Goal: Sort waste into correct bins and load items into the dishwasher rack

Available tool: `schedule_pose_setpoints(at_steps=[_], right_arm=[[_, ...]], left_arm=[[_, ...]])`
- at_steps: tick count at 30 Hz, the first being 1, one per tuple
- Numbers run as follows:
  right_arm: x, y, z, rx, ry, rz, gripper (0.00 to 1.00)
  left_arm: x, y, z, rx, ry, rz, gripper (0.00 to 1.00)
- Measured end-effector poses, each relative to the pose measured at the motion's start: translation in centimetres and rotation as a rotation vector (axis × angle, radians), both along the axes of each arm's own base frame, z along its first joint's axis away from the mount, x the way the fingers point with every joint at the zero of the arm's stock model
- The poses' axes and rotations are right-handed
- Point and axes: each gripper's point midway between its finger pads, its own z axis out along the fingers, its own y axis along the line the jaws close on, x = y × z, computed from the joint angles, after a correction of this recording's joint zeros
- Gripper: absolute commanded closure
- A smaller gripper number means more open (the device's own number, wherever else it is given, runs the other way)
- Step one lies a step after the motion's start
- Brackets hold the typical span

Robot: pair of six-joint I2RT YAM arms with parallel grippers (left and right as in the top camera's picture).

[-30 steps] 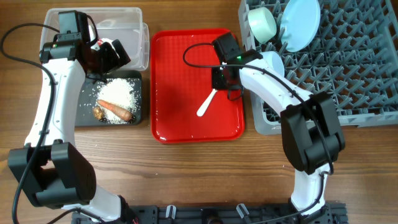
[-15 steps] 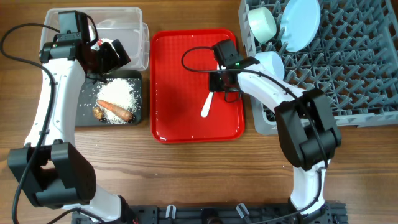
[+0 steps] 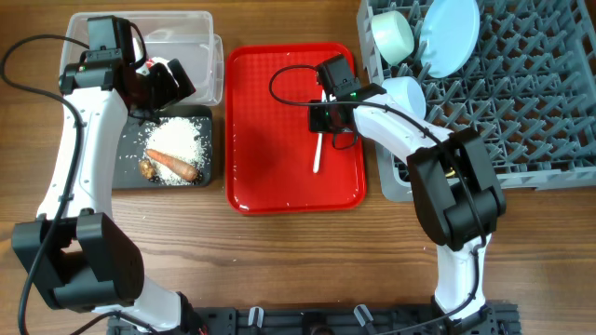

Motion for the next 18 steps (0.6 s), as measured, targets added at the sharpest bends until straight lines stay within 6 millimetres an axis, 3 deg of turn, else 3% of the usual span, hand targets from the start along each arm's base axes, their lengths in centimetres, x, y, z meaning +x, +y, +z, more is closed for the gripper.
schedule_pose_setpoints(at_steps=[6,10,11,13,14,15,16,18], right_arm=[[-0.4,-0.2,0.1,-0.017,0.02,0.006,0.96],[-1.9,-1.9,0.8,-0.07,0.094,0.013,0.96],[-1.2,-2.2,4.5,-0.053,0.021,0.026,0.96],[-0.7,-2.7,9.8,-0.028,-0.084,0.016,0.96],[-1.0,-3.5,12.1,-0.036,-0.117,-0.01,0.96],[-1.4,-4.9,15.7,-0.036,-0.178,-0.058,0.96],[-1.7,-6.9,19.1,-0.04,-0.242,-0.122,0.96],[-2.9,-14.0,27.5,-0.064,-0.411,-0.38,0.96]], left_arm=[[0.0,0.0,0.0,0.0,0.0,0.0,0.0],[0.0,0.0,0.0,0.0,0.0,0.0,0.0],[0.0,0.0,0.0,0.0,0.0,0.0,0.0],[0.0,0.0,0.0,0.0,0.001,0.0,0.0],[0.1,0.0,0.0,0.0,-0.002,0.0,0.0],[0.1,0.0,0.0,0.0,-0.002,0.0,0.0],[0.0,0.0,0.0,0.001,-0.001,0.0,0.0],[0.0,0.0,0.0,0.0,0.0,0.0,0.0]])
